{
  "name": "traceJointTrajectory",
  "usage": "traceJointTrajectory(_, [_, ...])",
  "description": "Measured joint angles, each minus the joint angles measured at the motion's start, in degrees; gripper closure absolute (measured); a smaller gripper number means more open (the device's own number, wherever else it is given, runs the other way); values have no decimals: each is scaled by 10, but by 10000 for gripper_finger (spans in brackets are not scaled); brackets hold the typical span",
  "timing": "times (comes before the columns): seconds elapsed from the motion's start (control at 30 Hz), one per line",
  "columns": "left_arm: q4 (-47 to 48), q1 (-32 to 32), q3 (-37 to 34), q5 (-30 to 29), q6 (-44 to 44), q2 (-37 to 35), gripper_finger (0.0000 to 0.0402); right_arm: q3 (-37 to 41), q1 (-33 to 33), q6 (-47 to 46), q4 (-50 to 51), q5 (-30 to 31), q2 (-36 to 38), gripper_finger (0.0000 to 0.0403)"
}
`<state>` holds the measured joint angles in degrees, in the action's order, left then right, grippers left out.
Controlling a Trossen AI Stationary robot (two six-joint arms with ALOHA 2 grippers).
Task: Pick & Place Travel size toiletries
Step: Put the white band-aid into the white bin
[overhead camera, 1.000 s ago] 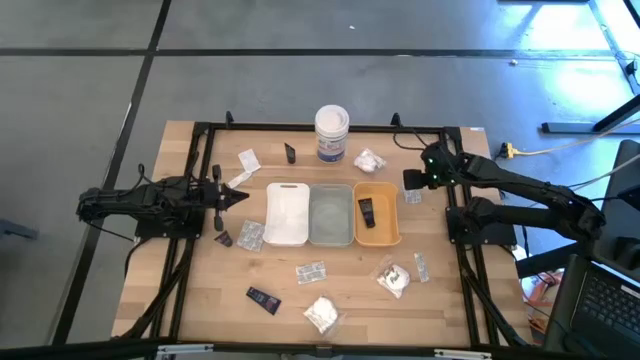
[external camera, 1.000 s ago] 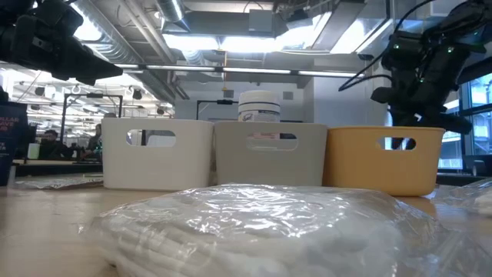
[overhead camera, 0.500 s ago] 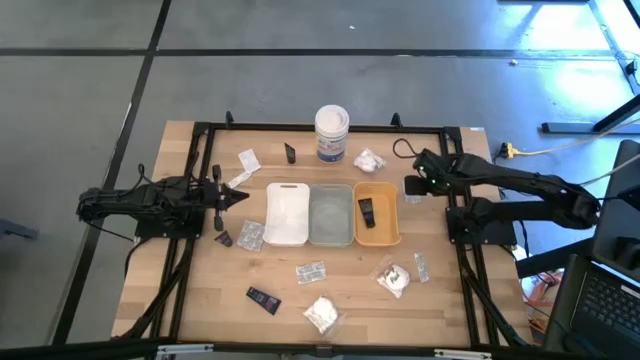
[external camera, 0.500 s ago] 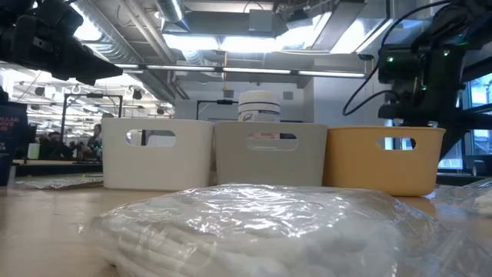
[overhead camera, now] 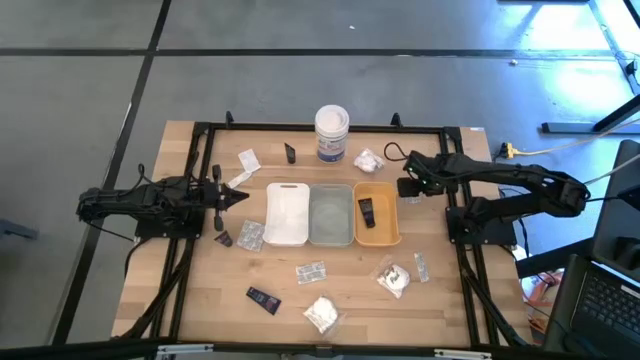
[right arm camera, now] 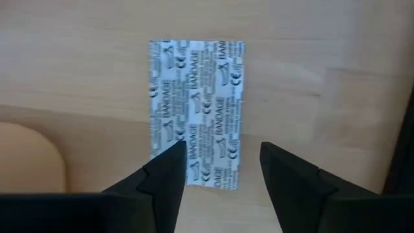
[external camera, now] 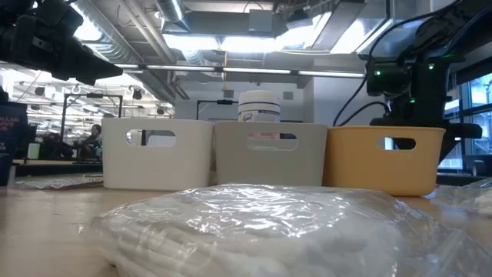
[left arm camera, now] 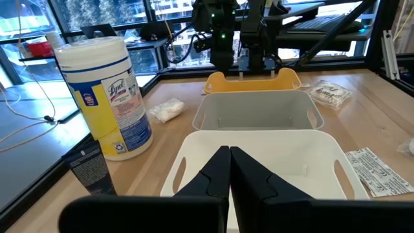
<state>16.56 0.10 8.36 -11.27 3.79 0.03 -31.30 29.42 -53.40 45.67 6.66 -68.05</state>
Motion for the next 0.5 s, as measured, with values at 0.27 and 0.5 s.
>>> traceJointTrajectory(0.27, [0, 0, 0, 0, 0, 0, 398, 0, 10, 34, -22, 0, -46, 186])
traceJointTrajectory(0.5, [0, 0, 0, 0, 0, 0, 398, -3, 15, 61, -45, -5, -92, 185])
